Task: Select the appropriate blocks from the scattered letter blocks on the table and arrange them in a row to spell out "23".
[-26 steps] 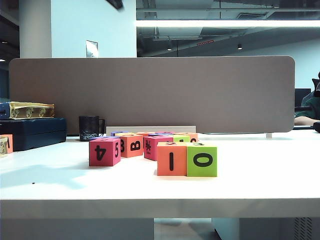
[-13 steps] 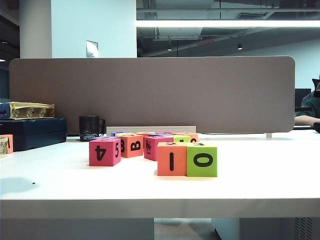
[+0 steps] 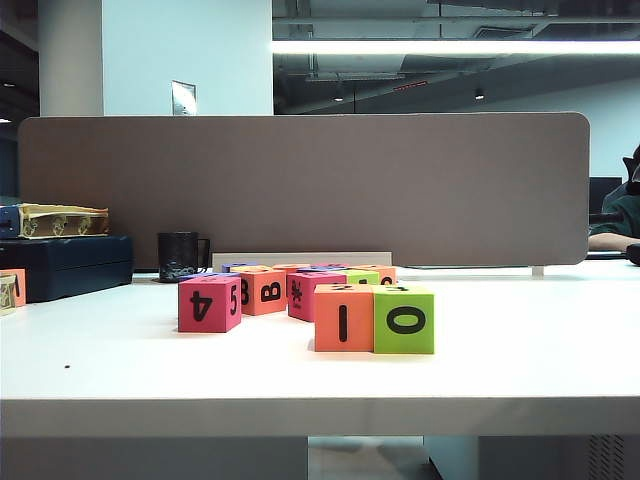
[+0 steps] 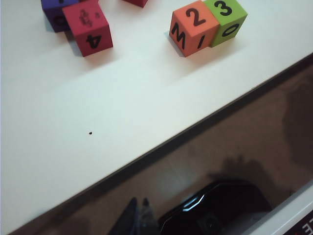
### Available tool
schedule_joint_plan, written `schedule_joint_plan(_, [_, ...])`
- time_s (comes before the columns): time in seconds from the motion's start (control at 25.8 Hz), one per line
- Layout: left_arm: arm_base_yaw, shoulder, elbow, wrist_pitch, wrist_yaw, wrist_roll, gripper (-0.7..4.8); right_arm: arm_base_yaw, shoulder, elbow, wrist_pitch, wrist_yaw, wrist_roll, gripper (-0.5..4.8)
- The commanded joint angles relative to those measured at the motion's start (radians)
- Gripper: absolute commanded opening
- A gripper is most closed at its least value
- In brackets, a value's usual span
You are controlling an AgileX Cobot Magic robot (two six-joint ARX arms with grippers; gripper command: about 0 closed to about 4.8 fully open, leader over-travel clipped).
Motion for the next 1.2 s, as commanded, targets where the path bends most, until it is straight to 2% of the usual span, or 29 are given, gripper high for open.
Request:
schedule_joint_plan(0.04, [0.000,-0.111,-0.040,0.022,0.000,-0.026,-0.06,0.000,0.001,0.003,0.010,-0.002,-0.003,-0.01])
schedule_joint_plan(0.23, [0.000,-0.164,-0.040,0.025,0.008,-0.026,-0.06,0.000,0.001,0.003,0.009,-0.002,-0.003,-0.01])
schedule_joint_plan(0.89, [0.000,-0.165,-0.040,0.015,0.004,-0.025,-0.06,0.000,0.001,0.003,0.010,-0.002,-0.003,-0.01])
schedule_joint_plan(1.01, [0.000,-0.166,-0.040,0.055,-0.076,-0.012,-0.06,0.000,0.001,0.003,0.010,-0.002,-0.003,-0.01])
schedule_joint_plan(1.05, [0.005,-0.167,-0.041,0.070,-0.093,0.027,-0.06,0.000,0.001,0.003,0.010,-0.002,-0.003,-0.01])
schedule_joint_plan(1.09, [0.034,-0.182,-0.053,0.127,-0.105,0.072,-0.06,0.000,0.000,0.003,0.010,-0.002,-0.003,-0.01])
schedule_joint_plan(1.2, [0.106,-0.224,-0.125,0.300,-0.105,0.080,-0.06,0.000,0.000,0.003,0.010,-0.002,-0.003,-0.01])
